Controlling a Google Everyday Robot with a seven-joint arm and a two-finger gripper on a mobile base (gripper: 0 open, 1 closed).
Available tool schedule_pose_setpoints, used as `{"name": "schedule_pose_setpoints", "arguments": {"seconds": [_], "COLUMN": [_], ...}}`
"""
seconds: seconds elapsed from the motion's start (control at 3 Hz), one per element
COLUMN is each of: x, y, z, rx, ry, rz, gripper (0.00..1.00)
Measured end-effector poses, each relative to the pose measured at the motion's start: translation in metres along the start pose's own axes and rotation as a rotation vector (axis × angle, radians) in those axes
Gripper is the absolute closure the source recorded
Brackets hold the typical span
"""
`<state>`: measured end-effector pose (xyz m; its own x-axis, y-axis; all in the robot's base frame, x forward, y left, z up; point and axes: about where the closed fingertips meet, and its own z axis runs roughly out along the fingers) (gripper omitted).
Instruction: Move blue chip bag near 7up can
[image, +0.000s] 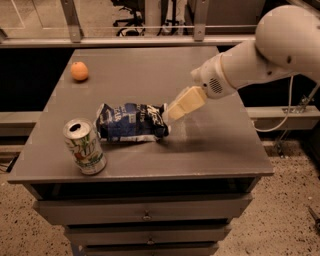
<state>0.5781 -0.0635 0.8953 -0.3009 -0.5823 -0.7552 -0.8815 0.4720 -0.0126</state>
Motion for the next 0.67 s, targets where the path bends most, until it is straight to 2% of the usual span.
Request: {"name": "schedule_pose_setpoints", "arguments": {"seconds": [0.33, 0.67], "x": [0.012, 0.029], "y": [-0.016, -0.032], "z": [-0.051, -0.107], "rx": [-0.009, -0.018], "ry": [-0.047, -0.067], "rz": [-0.110, -0.266], "gripper": [0.00, 0.00]}}
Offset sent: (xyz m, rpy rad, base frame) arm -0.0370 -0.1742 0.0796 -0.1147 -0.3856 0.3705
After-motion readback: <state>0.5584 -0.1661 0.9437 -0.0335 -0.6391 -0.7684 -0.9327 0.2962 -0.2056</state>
